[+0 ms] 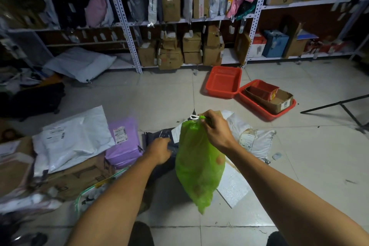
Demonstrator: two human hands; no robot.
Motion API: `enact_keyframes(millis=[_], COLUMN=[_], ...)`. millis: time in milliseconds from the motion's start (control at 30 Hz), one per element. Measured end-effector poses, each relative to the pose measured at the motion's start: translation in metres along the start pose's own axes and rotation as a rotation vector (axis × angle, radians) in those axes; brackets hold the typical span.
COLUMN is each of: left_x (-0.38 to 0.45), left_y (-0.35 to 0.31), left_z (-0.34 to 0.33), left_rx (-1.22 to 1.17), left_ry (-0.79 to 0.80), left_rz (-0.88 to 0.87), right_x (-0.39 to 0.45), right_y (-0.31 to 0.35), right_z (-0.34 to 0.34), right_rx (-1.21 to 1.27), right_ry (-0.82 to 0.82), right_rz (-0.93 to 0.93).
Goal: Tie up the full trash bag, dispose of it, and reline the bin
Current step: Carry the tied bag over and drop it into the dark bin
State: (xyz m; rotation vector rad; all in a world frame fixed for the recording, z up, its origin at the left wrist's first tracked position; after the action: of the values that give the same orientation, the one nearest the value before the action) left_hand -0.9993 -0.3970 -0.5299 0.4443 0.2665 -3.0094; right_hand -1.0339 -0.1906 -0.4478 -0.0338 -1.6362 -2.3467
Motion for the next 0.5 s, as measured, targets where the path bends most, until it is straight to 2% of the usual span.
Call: enact_keyframes(millis=[500], left_x=[-0.144], left_y=[-0.102], left_z=[0.325], left_rx=[0.11], left_ry=[0.047], left_rz=[0.009], right_x=[0.009], right_y=[0.297], right_z=[0.163], right_rx=[-0.051], right_ry=[0.005], right_rz=[-0.077])
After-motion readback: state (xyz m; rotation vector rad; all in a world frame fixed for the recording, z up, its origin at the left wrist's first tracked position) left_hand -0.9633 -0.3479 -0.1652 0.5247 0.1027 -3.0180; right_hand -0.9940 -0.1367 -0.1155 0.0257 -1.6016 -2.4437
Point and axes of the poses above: each hand's wrist, its own x-axis towards the middle knuckle, its own z-axis out of the back of the hand, y = z × x, the point moved 4 cm from there along x, towards the middle knuckle, and after that the axes turned 12 degrees about x, right-handed, at the moved point
